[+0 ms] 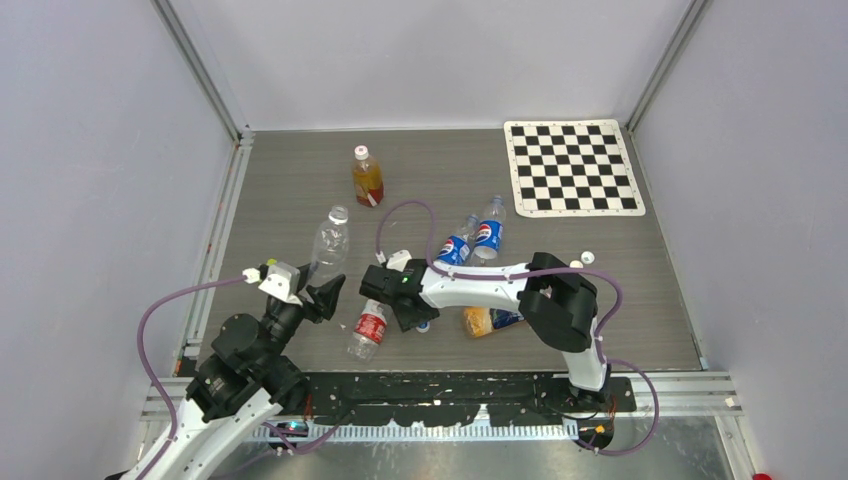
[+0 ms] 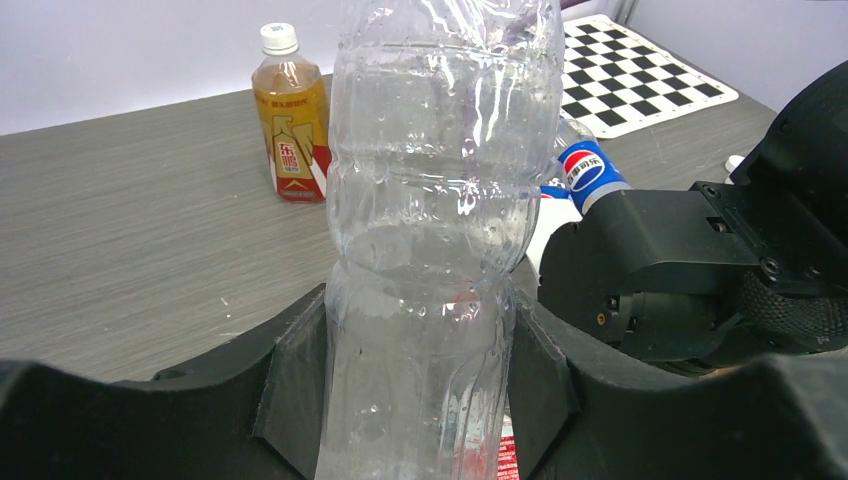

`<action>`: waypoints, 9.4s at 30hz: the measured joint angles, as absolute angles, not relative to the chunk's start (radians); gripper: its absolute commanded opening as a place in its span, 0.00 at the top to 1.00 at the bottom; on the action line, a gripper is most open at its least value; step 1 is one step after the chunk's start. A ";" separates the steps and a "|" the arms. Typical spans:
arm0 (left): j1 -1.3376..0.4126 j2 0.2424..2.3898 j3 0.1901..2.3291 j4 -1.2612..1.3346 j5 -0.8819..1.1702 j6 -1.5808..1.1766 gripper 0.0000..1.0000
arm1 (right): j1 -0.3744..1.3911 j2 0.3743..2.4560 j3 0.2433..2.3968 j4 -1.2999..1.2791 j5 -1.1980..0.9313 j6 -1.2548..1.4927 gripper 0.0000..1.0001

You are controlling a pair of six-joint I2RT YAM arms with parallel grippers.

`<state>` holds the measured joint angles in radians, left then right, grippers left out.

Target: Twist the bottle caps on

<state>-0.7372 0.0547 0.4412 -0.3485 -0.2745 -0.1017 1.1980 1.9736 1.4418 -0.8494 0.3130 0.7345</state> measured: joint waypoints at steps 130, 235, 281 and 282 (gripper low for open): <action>-0.737 0.647 0.406 0.297 0.404 -0.021 1.00 | 0.561 1.320 1.653 -0.938 -0.711 0.295 0.99; -1.042 0.932 0.458 0.293 -0.280 0.271 1.00 | 0.634 1.290 1.385 -0.764 -0.201 0.768 0.99; -0.892 0.860 0.405 0.204 -0.174 0.074 1.00 | 0.710 0.953 1.260 -0.664 -0.006 0.456 0.18; -0.865 0.848 0.409 0.194 -0.117 0.053 1.00 | 0.694 0.953 1.259 -0.658 -0.056 0.408 0.18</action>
